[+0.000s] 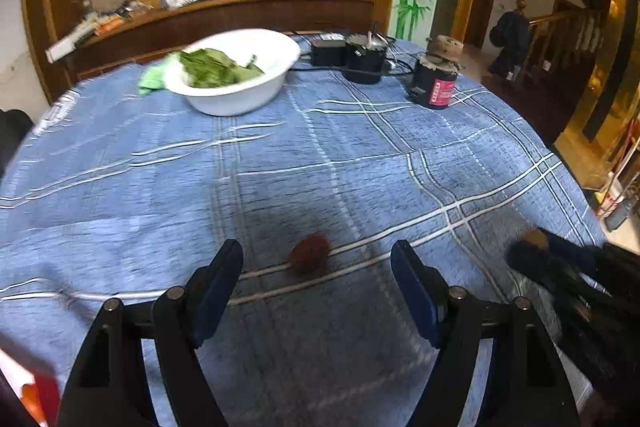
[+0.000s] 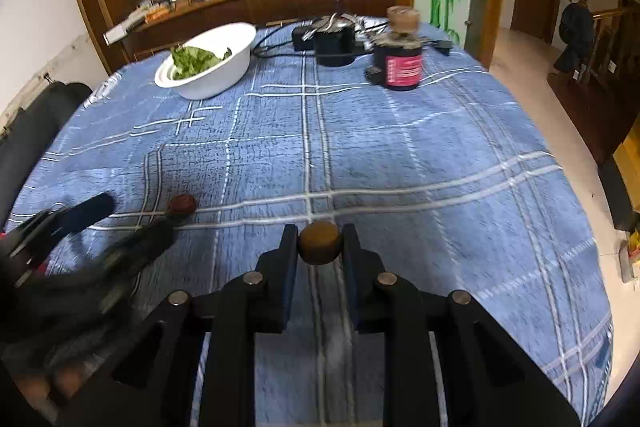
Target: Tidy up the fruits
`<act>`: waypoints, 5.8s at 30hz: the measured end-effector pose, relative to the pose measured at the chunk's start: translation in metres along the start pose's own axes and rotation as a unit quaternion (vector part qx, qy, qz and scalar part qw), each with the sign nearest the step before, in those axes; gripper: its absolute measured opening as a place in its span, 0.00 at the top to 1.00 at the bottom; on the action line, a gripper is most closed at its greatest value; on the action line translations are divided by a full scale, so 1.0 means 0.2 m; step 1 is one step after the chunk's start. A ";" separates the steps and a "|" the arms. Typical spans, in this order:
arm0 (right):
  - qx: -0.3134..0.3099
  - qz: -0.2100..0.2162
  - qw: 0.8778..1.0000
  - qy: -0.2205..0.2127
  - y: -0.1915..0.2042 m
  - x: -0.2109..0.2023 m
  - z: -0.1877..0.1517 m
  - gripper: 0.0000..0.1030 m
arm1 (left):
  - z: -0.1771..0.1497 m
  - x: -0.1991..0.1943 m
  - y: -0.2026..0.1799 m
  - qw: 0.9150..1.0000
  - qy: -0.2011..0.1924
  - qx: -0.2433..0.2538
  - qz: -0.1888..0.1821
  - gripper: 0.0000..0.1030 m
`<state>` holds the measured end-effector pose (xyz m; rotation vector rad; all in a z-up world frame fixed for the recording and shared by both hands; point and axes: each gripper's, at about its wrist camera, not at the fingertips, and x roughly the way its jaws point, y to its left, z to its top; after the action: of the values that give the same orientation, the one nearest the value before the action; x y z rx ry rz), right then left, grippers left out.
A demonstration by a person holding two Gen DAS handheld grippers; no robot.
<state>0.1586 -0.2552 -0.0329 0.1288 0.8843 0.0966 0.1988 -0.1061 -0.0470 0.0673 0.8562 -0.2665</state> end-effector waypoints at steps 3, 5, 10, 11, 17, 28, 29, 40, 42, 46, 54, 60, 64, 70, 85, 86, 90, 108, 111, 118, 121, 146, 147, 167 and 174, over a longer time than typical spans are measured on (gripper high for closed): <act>0.005 0.008 1.000 -0.014 -0.03 -0.09 -0.04 0.78 | -0.02 0.06 0.00 0.999 0.028 0.009 0.014 0.80; 0.007 0.013 1.000 -0.021 -0.03 -0.12 -0.06 0.78 | -0.05 0.03 0.01 0.999 0.035 0.003 0.006 0.80; 0.007 0.029 0.999 -0.029 0.01 -0.19 -0.11 0.78 | -0.17 -0.17 0.06 0.999 0.025 -0.016 0.014 0.80; 0.006 0.035 0.999 -0.031 0.03 -0.21 -0.13 0.78 | -0.20 -0.20 0.06 0.999 0.024 -0.023 0.012 0.80; 0.003 0.051 0.998 -0.027 0.14 -0.27 -0.29 0.78 | -0.38 -0.44 0.09 0.999 0.013 -0.040 0.011 0.80; 0.006 0.036 0.999 -0.025 0.22 -0.32 -0.47 0.78 | -0.56 -0.57 0.01 0.999 0.011 -0.032 -0.008 0.80; 0.007 0.034 0.999 -0.023 0.22 -0.33 -0.48 0.78 | -0.57 -0.58 0.00 0.999 0.012 -0.033 -0.012 0.80; 0.020 0.025 0.999 -0.042 0.24 -0.39 -0.56 0.78 | -0.66 -0.60 -0.01 0.999 0.009 -0.037 -0.009 0.80; 0.021 0.027 0.998 -0.045 0.25 -0.39 -0.56 0.78 | -0.67 -0.60 0.00 0.999 0.009 -0.039 -0.006 0.80; 0.016 0.024 0.998 -0.050 0.27 -0.40 -0.56 0.78 | -0.69 -0.61 0.00 0.999 0.009 -0.043 -0.006 0.80; -0.001 0.015 0.999 -0.052 0.31 -0.40 -0.57 0.78 | -0.72 -0.64 -0.01 0.999 0.004 -0.043 -0.004 0.80; -0.008 0.019 0.999 -0.051 0.34 -0.41 -0.58 0.78 | -0.73 -0.68 0.02 0.999 -0.001 -0.049 0.001 0.80; -0.017 0.024 0.998 -0.048 0.37 -0.42 -0.58 0.78 | -0.74 -0.73 0.05 0.998 -0.008 -0.059 0.009 0.80; -0.039 0.047 0.997 -0.044 0.48 -0.43 -0.60 0.77 | -0.77 -0.87 0.17 0.996 -0.026 -0.080 0.036 0.80; -0.140 0.175 0.974 -0.026 1.09 -0.44 -0.61 0.77 | -0.95 -1.12 0.73 0.965 -0.035 -0.195 0.171 0.80; -0.146 0.182 0.972 -0.025 1.13 -0.43 -0.62 0.77 | -0.97 -1.13 0.77 0.962 -0.033 -0.203 0.180 0.80; -0.174 0.215 0.961 -0.024 1.35 -0.42 -0.61 0.77 | -1.01 -1.16 0.95 0.947 -0.029 -0.238 0.213 0.80; -0.245 0.257 0.935 -0.013 1.90 -0.35 -0.56 0.77 | -1.09 -1.24 1.29 0.914 -0.030 -0.294 0.279 0.80; -0.251 0.254 0.934 -0.001 1.95 -0.30 -0.57 0.77 | -1.10 -1.22 1.33 0.910 -0.023 -0.299 0.286 0.80; -0.254 0.249 0.935 0.016 2.00 -0.23 -0.58 0.77 | -1.12 -1.21 1.38 0.906 -0.015 -0.307 0.292 0.80; -0.253 0.249 0.935 0.019 2.01 -0.21 -0.58 0.77 | -1.11 -1.20 1.39 0.904 -0.012 -0.307 0.298 0.80; -0.246 0.223 0.942 0.038 2.02 -0.15 -0.56 0.46 | -1.11 -1.20 1.42 0.891 -0.001 -0.311 0.330 0.35; -0.244 0.222 0.943 0.036 2.01 -0.16 -0.55 0.44 | -1.12 -1.21 1.42 0.891 -0.001 -0.314 0.328 0.34; -0.320 0.246 0.914 -0.032 1.69 -0.60 -0.64 0.00 | -1.14 -1.37 1.10 0.908 -0.009 -0.297 0.296 0.13; -0.320 0.246 0.914 -0.036 1.63 -0.65 -0.66 0.00 | -1.15 -1.42 1.05 0.894 -0.037 -0.290 0.338 0.00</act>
<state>-0.0364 0.0592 0.0333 -0.2630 0.6913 0.8408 -0.0944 0.1934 0.0064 -0.2025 0.7585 0.6442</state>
